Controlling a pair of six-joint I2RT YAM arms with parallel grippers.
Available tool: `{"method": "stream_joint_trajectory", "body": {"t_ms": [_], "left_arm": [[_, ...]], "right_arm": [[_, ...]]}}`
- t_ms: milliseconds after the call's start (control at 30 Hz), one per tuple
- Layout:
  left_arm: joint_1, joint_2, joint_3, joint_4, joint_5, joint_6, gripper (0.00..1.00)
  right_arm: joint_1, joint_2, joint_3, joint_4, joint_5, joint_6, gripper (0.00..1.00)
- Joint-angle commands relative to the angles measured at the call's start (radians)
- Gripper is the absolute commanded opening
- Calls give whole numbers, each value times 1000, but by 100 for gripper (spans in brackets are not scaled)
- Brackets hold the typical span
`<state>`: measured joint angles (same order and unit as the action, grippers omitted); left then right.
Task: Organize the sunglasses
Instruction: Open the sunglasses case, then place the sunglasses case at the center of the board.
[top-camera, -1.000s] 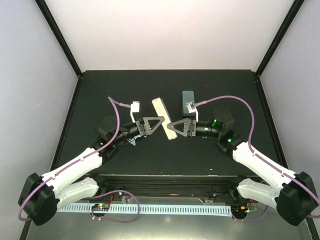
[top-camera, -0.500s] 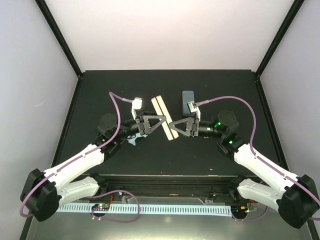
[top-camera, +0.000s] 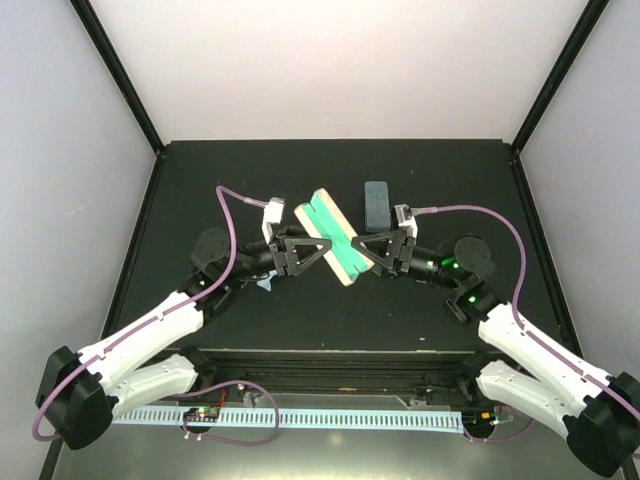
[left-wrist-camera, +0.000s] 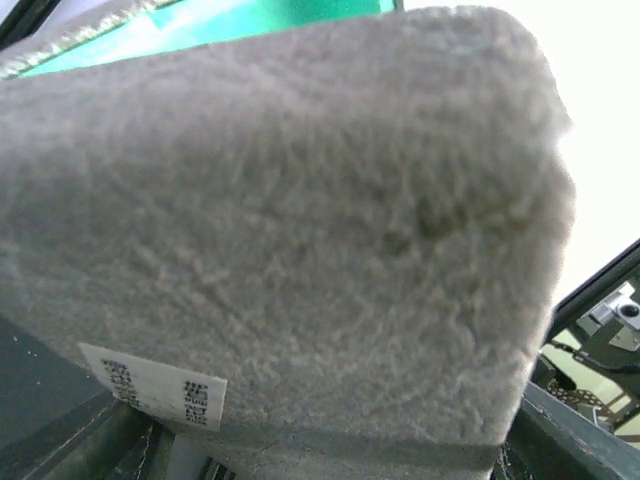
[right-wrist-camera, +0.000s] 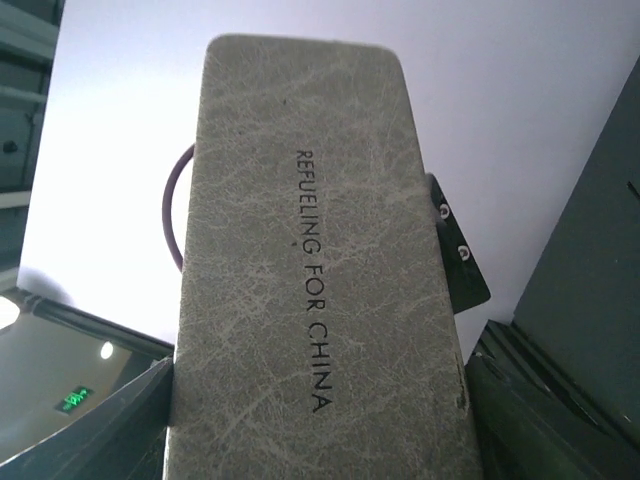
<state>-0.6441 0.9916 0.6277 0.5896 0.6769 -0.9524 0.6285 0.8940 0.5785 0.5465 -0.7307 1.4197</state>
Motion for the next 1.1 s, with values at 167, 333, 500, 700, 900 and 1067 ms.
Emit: {"method": "stream_joint_trajectory", "body": {"t_ms": [167,333,500,700,900,1067], "left_arm": [[25,-40,-8,-285,-235,241,76],[26,-68,-14,-319,-256,243,80],[27,-92,-13,-356,-286,251,87],[27,-141,-13,-534,-482,326,99],[38,-159,-18,-765,-666,396,99],[43,-174,-73,-746,-611,399,99]], "right_arm": [[-1,-113,44,85,120,108,28],[10,-98,51,26,130,87,22],[14,-93,68,-118,170,-14,22],[9,-30,77,-372,334,-291,24],[-21,137,43,-395,380,-474,26],[-85,346,-5,-226,310,-508,26]]}}
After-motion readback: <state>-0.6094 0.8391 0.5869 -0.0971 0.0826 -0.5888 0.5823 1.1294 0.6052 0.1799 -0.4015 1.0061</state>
